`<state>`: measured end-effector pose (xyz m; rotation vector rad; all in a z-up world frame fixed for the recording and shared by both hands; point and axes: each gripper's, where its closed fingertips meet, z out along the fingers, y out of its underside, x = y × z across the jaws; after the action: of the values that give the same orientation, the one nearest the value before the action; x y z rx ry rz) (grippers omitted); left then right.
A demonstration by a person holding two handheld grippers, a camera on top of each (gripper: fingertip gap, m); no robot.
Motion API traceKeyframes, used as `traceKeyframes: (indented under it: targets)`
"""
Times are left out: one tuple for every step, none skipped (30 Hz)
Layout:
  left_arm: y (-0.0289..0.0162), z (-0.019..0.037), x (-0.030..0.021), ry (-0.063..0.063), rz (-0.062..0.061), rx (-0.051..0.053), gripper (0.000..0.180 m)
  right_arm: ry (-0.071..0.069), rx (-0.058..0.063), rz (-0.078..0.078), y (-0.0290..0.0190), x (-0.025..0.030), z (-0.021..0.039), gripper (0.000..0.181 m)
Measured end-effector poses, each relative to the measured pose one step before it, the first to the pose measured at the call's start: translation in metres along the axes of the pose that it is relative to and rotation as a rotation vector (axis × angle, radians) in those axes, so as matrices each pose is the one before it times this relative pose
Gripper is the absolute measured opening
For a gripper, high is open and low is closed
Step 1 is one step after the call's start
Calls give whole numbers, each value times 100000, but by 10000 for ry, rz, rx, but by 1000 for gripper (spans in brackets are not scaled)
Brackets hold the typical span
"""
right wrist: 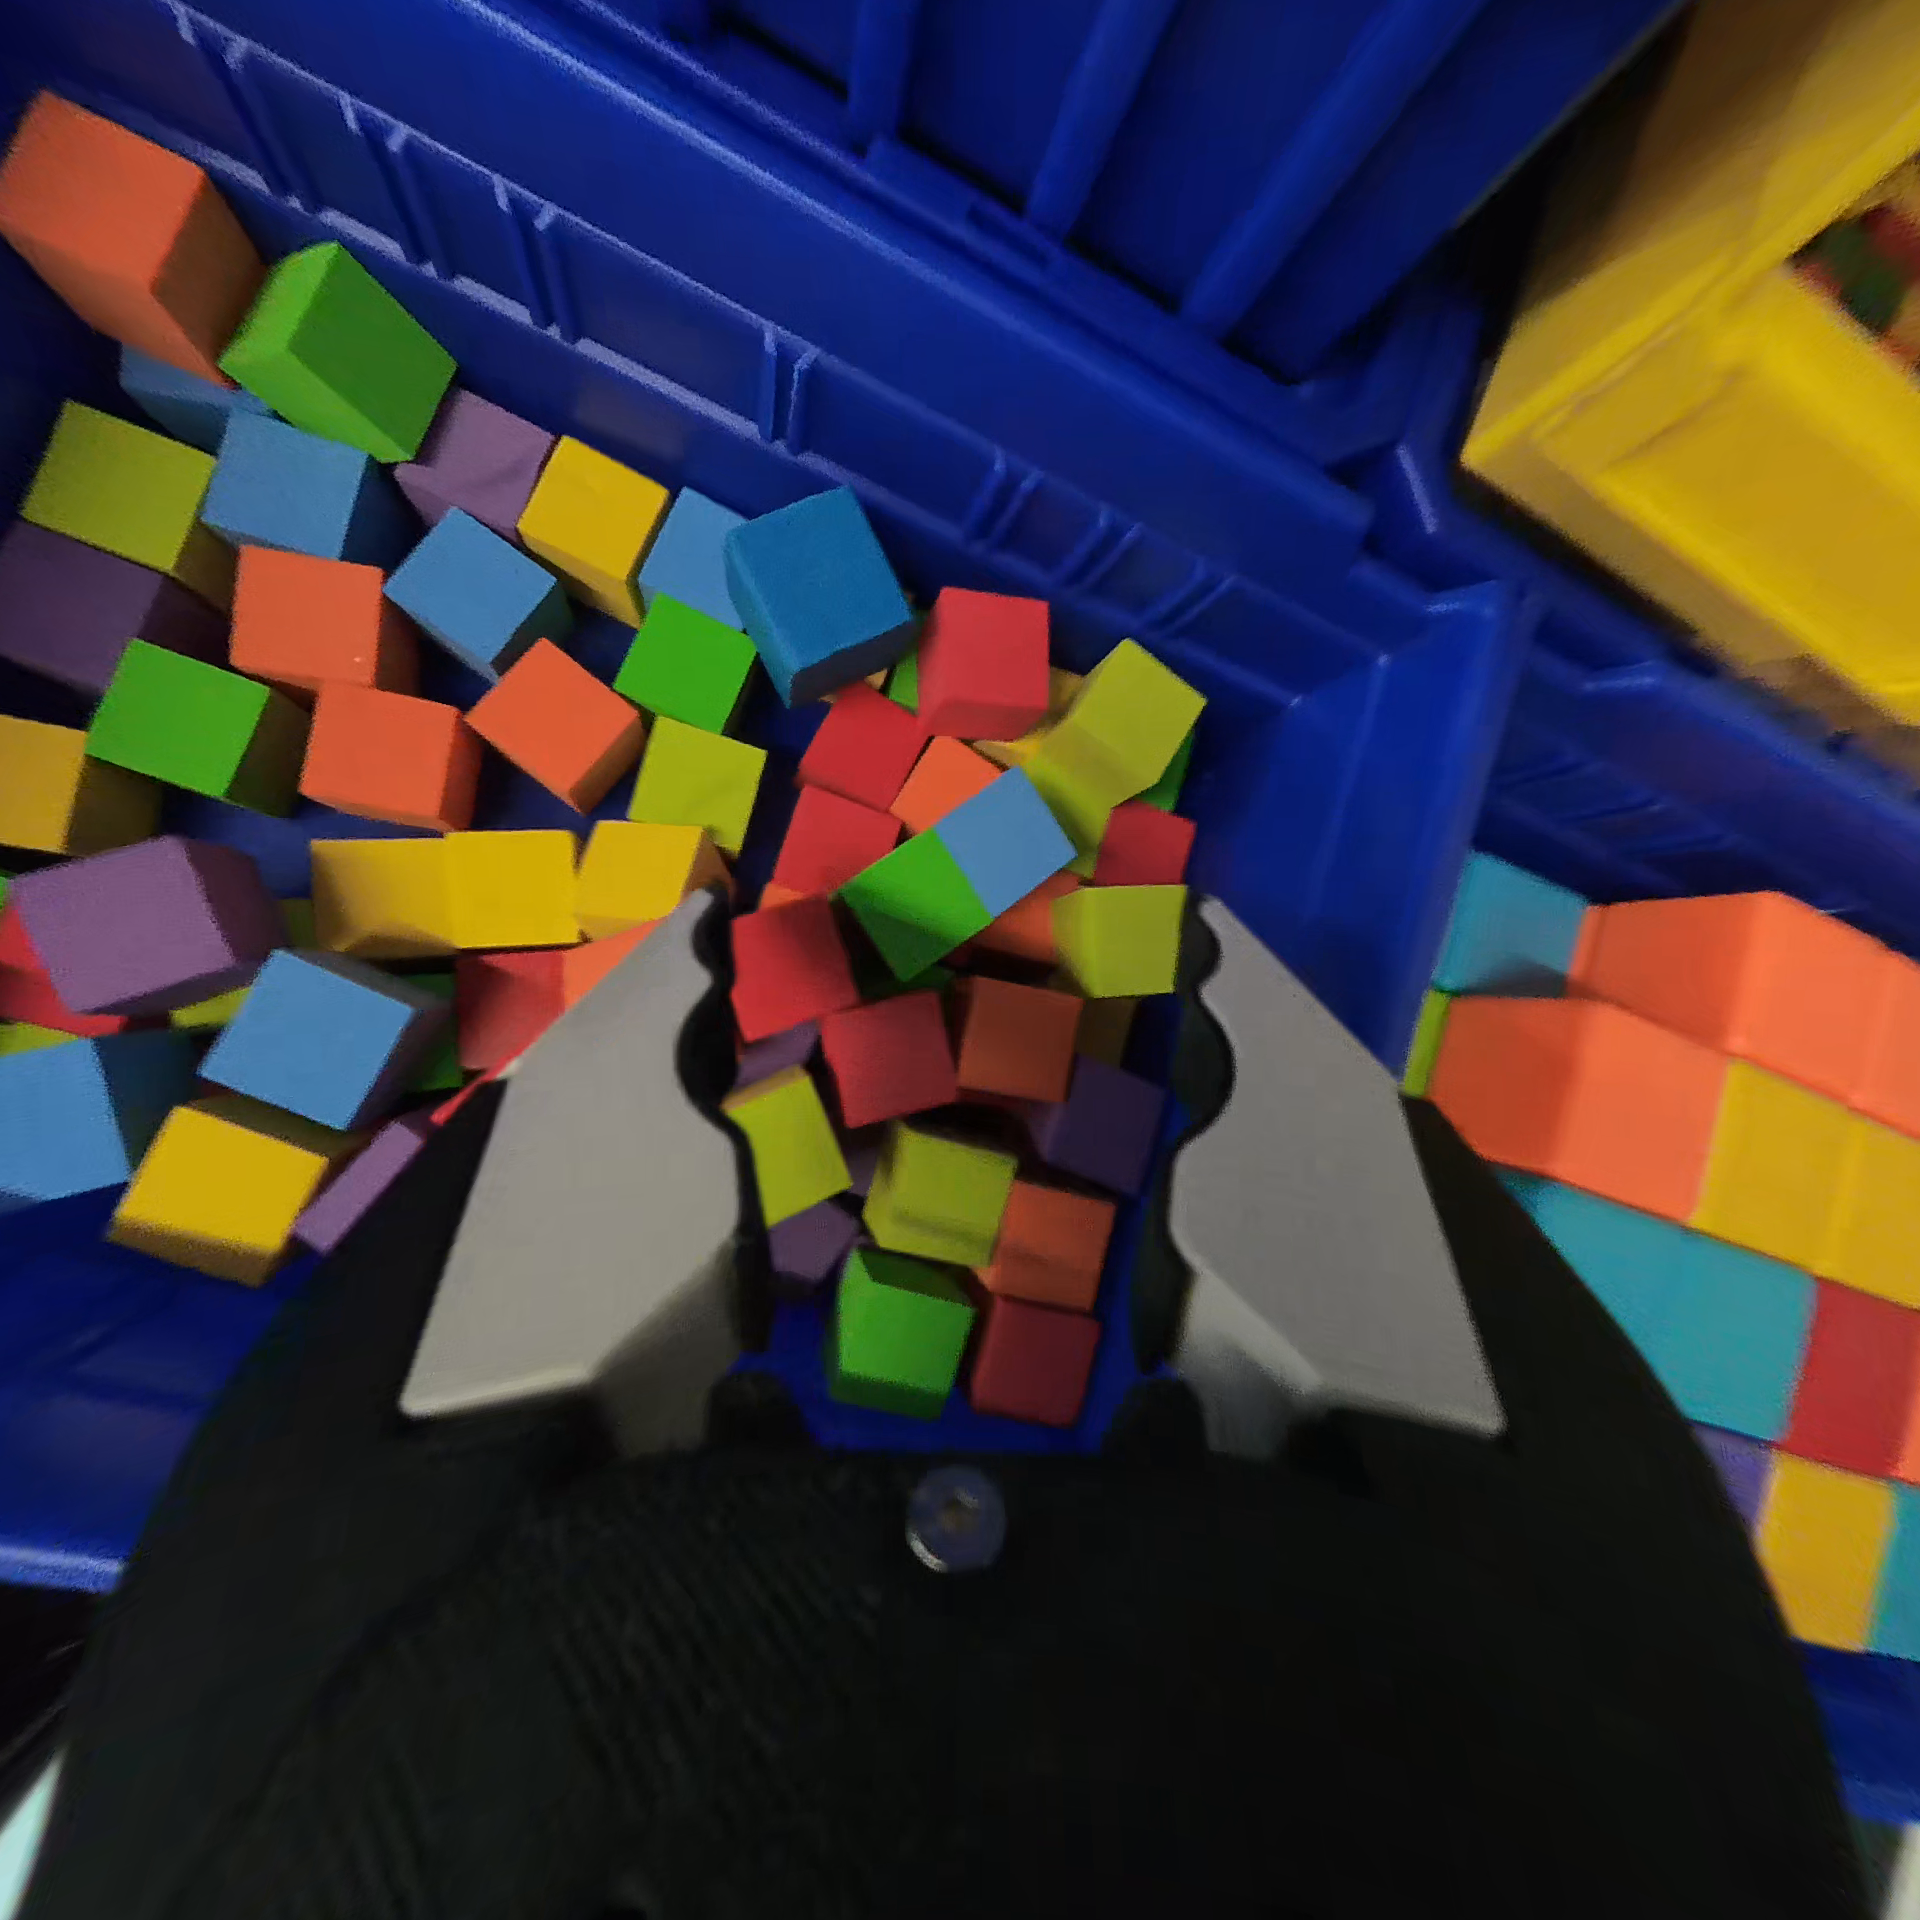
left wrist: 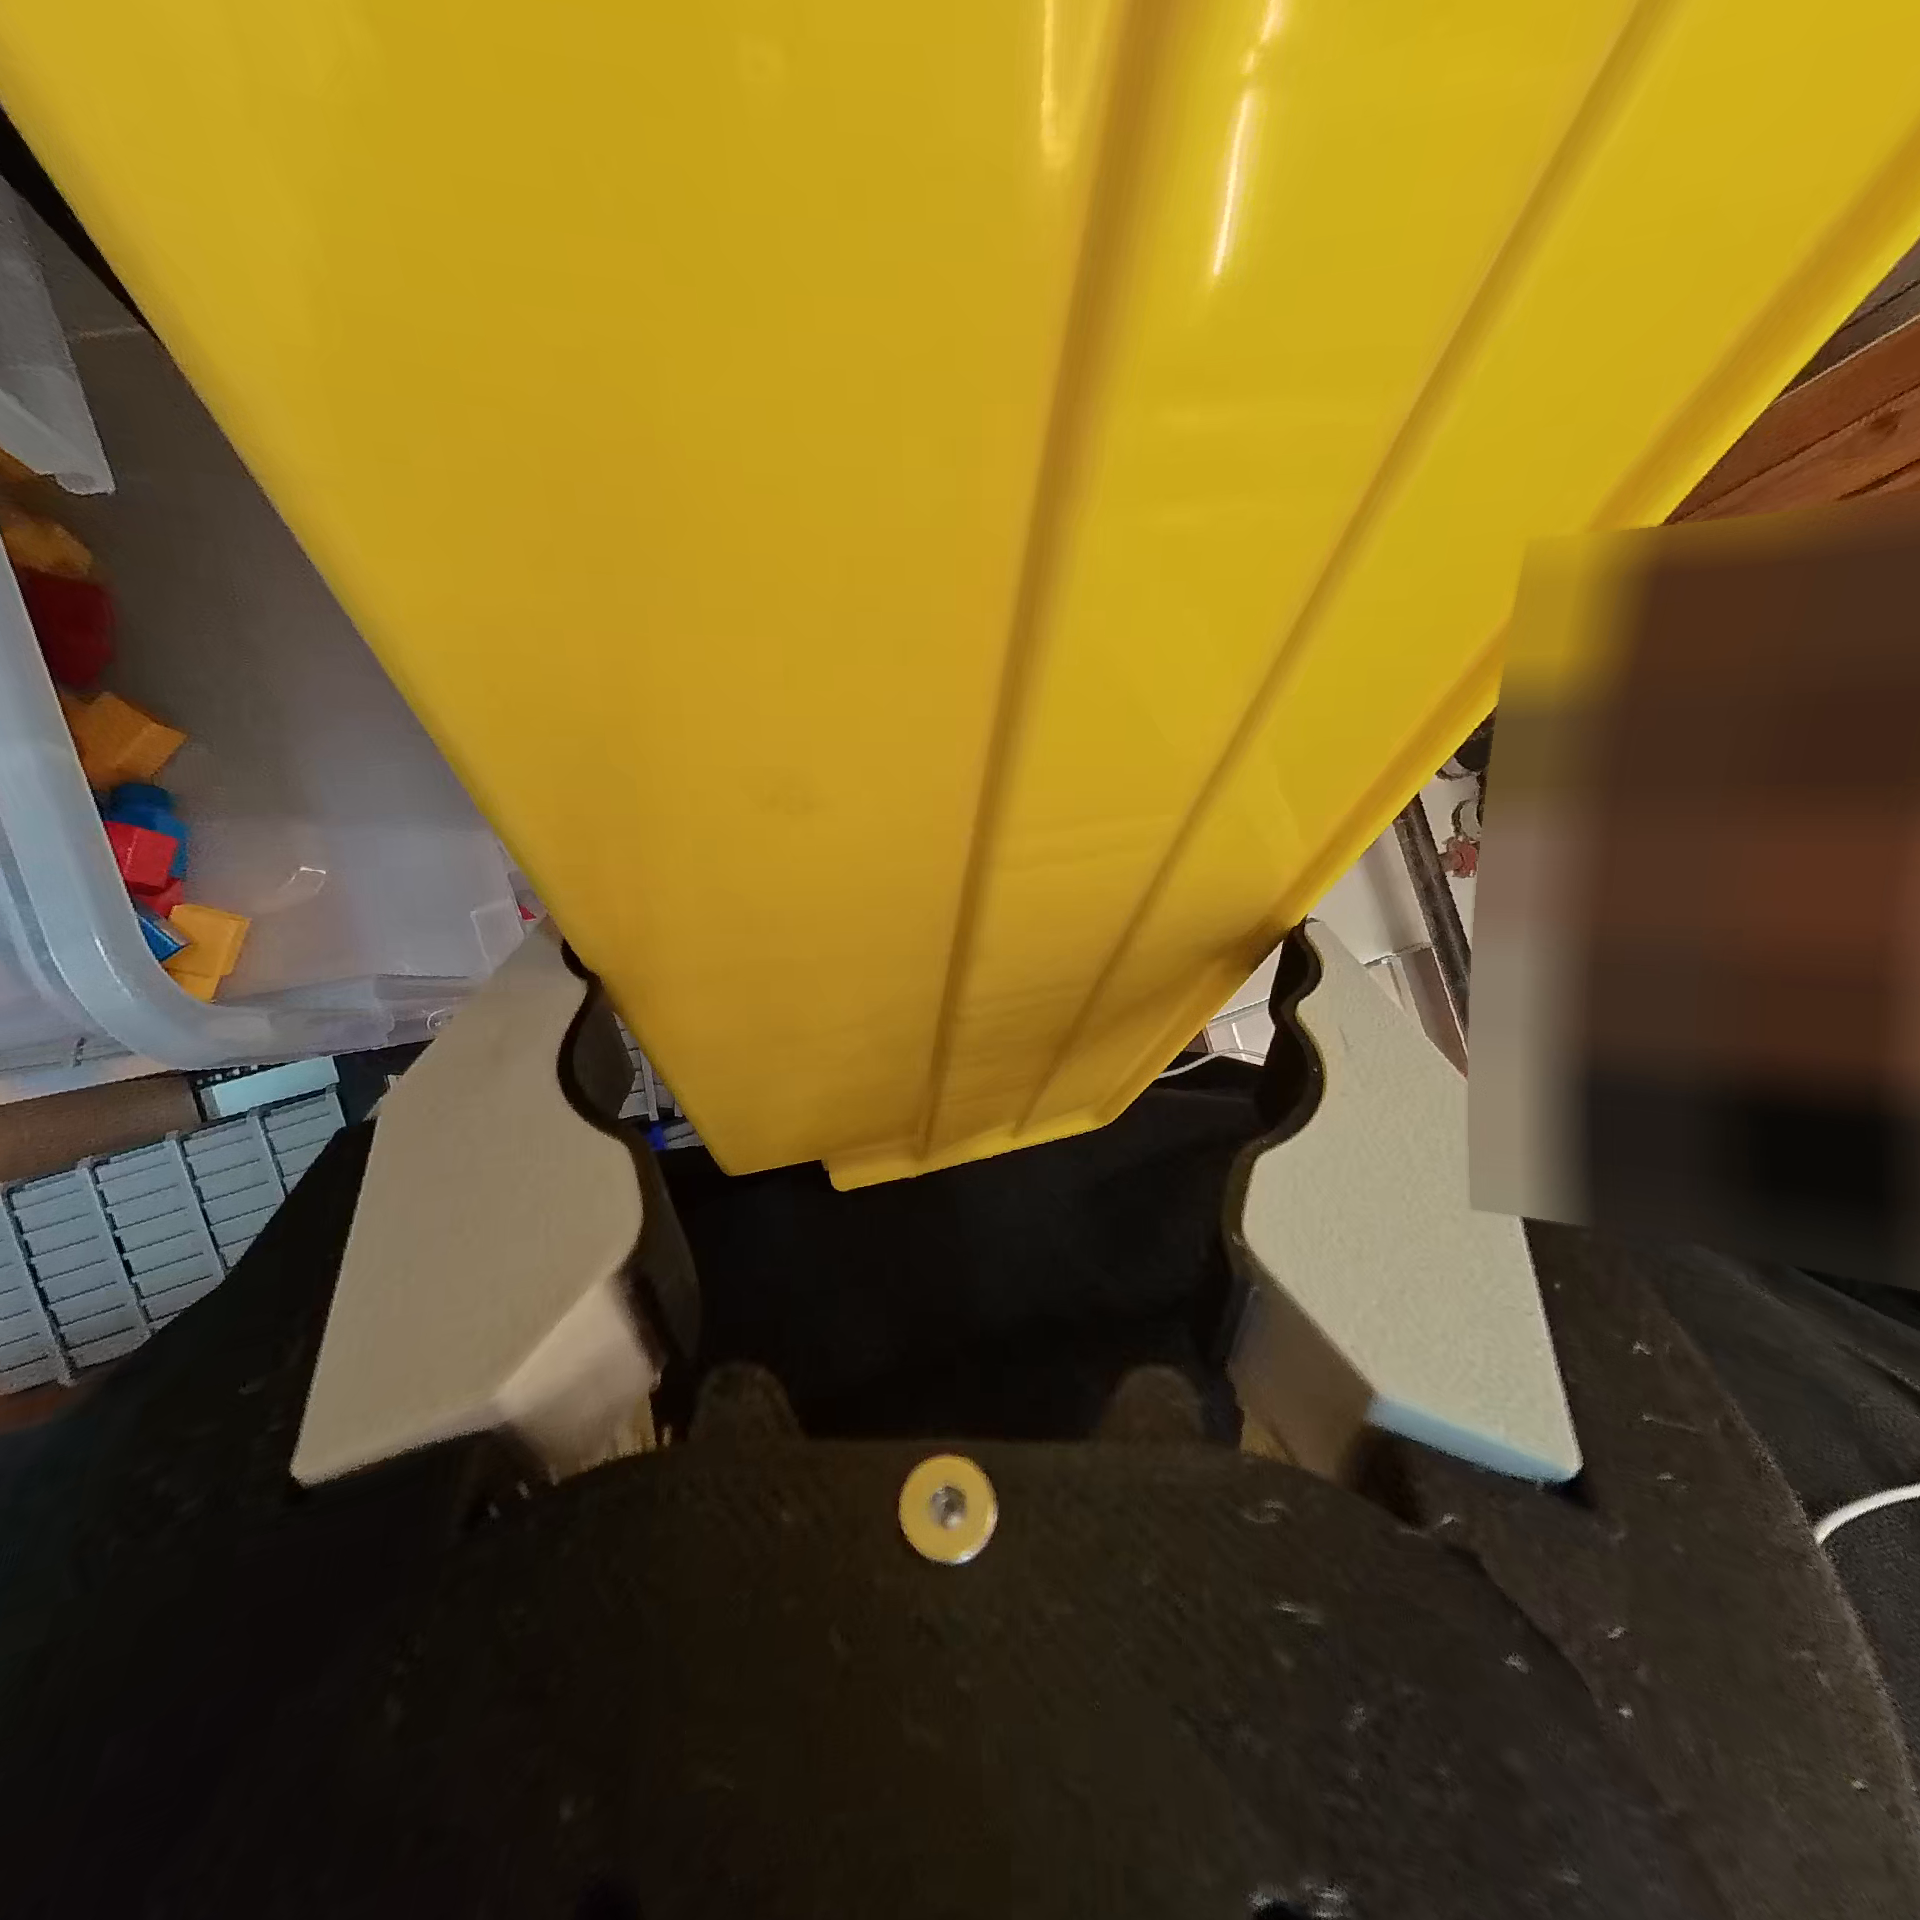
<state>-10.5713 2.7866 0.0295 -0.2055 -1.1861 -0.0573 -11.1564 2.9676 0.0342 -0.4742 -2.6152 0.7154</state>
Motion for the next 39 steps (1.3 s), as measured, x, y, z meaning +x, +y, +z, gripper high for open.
traceKeyframes:
  targets:
    - [-21,17,11,-4,2,37,125,-319,-189,274,80,-320,247,93]
    - [-12,3,3,-1,6,49,125,-136,-283,127,262,-89,327,98]
    - [-17,2,2,6,8,53,125,120,-387,-56,452,254,466,101]
    - [-5,-4,5,9,11,44,125,66,-350,-96,393,119,611,114]
    - [18,21,0,9,10,23,125,-278,-260,63,196,-406,653,113]
    - [55,35,-16,5,10,1,125,-372,-437,119,423,-532,658,111]
    - [68,41,-13,5,6,5,124,29,-533,29,521,28,573,129]
    - [49,38,-15,5,7,5,123,31,-388,5,313,26,371,132]
    - [60,21,-15,9,9,-1,123,-117,-183,88,80,-71,114,130]
    - [-23,4,-10,11,16,2,124,-67,-43,104,-40,65,-77,127]
    - [5,-15,-6,15,10,-9,124,-55,9,24,-46,31,-122,124]
    - [23,5,-28,15,14,-17,125,-12,70,-71,-99,0,-231,118]
    - [20,4,-27,10,8,-7,125,18,156,-132,-231,-91,-472,107]
    - [18,7,-12,10,7,2,124,47,247,-184,-378,-182,-757,67]
    - [12,-2,-19,8,6,8,123,54,575,-355,-873,-284,-955,1]
    - [-8,-19,-2,10,7,9,123,64,742,-315,-1088,-355,-804,0]
    - [-37,-1,3,8,8,5,125,26,353,-182,-525,-362,-460,0]
    - [-9,-8,-7,9,1,2,125,44,-106,-129,82,-216,-178,0]
    - [-4,-4,-11,6,2,4,122,113,-196,-98,230,-53,-53,0]
    - [-15,-8,11,6,1,5,122,106,-40,-114,82,-54,-16,0]
    - [10,10,-2,3,4,-1,123,113,79,-87,-33,37,-25,0]
    - [9,4,-4,3,5,-8,122,139,113,-15,-63,200,-29,0]
    - [-8,35,-6,1,0,-6,122,125,127,57,-99,298,-29,4]
    - [4,-2,0,-1,-2,-3,122,52,132,142,-102,305,5,26]
    - [-2,4,9,-2,-3,1,125,-86,78,272,-24,182,86,47]
    - [-15,-16,6,-3,-6,6,126,-217,-34,403,123,83,189,64]
    - [10,-9,9,0,0,9,126,-255,-130,467,218,96,301,77]
    - [-8,-1,15,1,0,6,126,-213,-213,452,337,160,383,84]
    - [5,-4,3,-2,-1,5,126,-190,-286,388,441,149,514,92]
    - [1,14,-5,-1,0,5,126,-209,-366,316,574,11,645,99]
    - [11,25,-7,-2,-3,5,126,-202,-493,244,719,-91,770,104]
    - [0,18,7,1,1,5,126,-110,-684,127,902,-33,776,104]
    - [2,-9,5,1,0,0,126,-112,-606,17,627,-139,577,102]
    - [0,17,-7,1,0,-2,126,-241,-27,58,-199,-343,19,73]
    - [2,1,-4,1,0,-10,126,-274,438,-12,-739,-437,-434,31]
    - [-3,2,-16,2,1,-12,126,-344,482,-83,-764,-653,-417,30]
    - [3,3,4,0,2,-11,126,-340,167,-5,-346,-671,-244,30]
    - [16,24,-7,1,-4,-7,126,-140,-70,-30,-16,-413,-198,30]
    - [-5,-16,-4,1,0,-2,126,75,75,-149,-187,-231,-331,30]
